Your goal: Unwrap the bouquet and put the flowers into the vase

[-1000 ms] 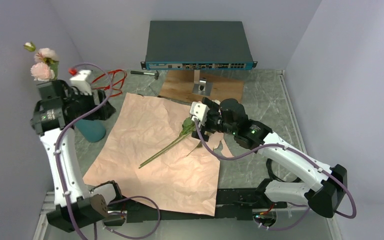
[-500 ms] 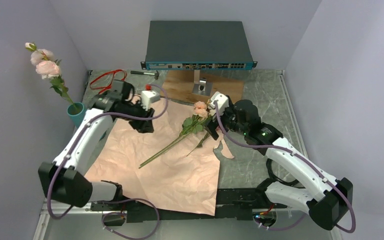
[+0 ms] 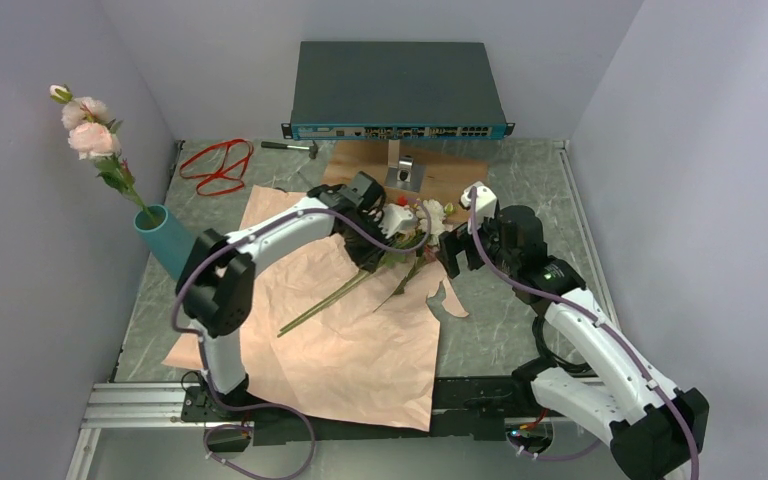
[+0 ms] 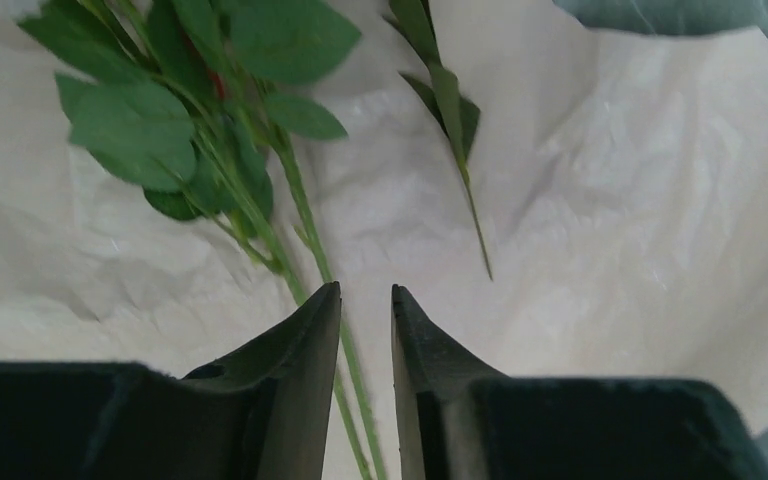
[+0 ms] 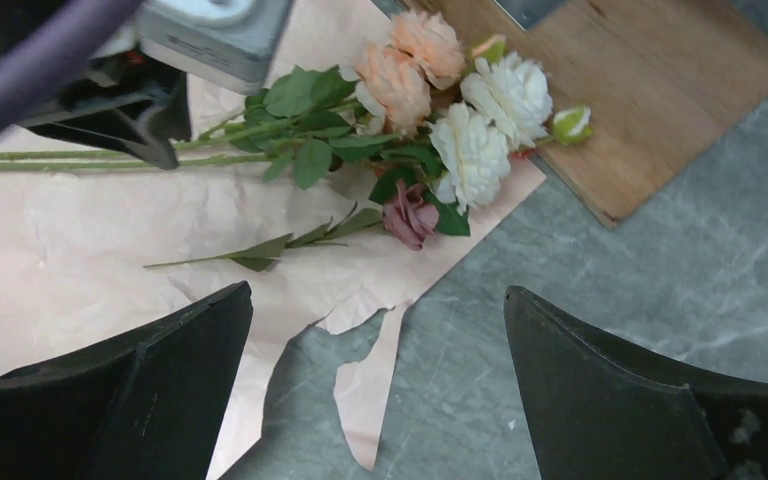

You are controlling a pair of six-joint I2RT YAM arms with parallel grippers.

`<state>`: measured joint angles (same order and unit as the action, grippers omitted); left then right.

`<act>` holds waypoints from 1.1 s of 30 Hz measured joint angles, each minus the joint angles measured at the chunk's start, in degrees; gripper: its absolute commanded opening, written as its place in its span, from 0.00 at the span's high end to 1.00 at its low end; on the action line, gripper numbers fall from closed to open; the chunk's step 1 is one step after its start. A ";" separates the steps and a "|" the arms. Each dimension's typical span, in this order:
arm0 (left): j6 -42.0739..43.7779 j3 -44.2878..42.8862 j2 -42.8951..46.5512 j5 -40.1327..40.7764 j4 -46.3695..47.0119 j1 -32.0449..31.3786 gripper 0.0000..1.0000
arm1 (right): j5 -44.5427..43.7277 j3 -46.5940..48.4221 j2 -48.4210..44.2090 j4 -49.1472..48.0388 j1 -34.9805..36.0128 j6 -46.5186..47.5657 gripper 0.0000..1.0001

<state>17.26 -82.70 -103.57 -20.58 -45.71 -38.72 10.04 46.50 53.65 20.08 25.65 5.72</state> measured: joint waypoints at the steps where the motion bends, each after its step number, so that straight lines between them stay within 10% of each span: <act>1: -0.24 -1.57 -1.79 1.09 0.13 -0.63 0.66 | 0.04 -0.37 -0.26 0.13 -0.70 -0.46 0.00; 17: -3.67 -20.24 -23.19 10.25 0.26 -4.98 0.70 | 1.16 -3.06 -2.23 0.52 -6.32 -5.60 0.00; 23: -5.18 -22.32 -24.85 12.24 -1.60 -5.05 0.47 | 1.42 -3.08 -2.93 0.55 -6.84 -6.16 0.00; 33: -6.08 -24.22 -25.38 13.44 -3.69 -5.38 0.50 | 3.04 -3.10 -3.06 0.52 -6.93 -6.43 0.00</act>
<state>11.18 -106.91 -128.95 -7.14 -49.41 -44.10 13.08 43.40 50.59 20.60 18.72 -0.71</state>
